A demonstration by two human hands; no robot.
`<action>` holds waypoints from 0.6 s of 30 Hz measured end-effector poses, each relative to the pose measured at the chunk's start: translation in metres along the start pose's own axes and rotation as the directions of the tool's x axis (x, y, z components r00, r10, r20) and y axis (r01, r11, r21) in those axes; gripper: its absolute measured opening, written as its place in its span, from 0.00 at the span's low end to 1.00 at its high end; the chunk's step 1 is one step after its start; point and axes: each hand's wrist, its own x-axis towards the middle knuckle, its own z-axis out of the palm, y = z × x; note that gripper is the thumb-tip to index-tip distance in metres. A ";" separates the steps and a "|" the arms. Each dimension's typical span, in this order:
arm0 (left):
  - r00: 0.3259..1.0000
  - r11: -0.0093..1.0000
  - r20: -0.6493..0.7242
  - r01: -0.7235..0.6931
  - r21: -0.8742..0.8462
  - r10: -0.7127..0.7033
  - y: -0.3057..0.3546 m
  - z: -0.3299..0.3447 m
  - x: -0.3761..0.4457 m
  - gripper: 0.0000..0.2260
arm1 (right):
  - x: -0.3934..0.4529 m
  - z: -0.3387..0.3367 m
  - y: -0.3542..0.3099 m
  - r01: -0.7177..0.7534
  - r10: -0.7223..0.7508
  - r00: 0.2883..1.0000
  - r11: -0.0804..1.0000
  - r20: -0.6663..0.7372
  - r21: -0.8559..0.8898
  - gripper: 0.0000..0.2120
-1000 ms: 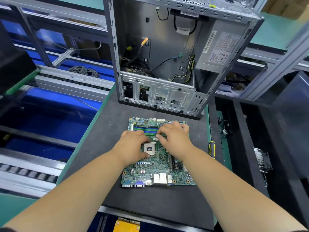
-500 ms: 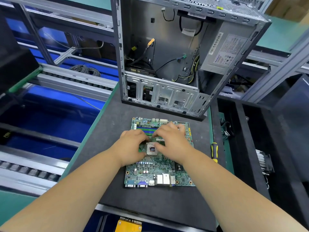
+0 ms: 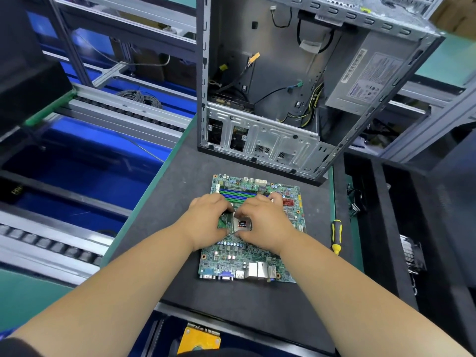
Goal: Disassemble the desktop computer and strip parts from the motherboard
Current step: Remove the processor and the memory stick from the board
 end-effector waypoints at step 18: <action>0.969 0.842 -0.110 0.132 -0.524 -0.220 0.027 -0.018 0.008 0.09 | 0.000 -0.040 0.005 -0.155 0.325 0.945 0.558 -0.042 0.815 0.15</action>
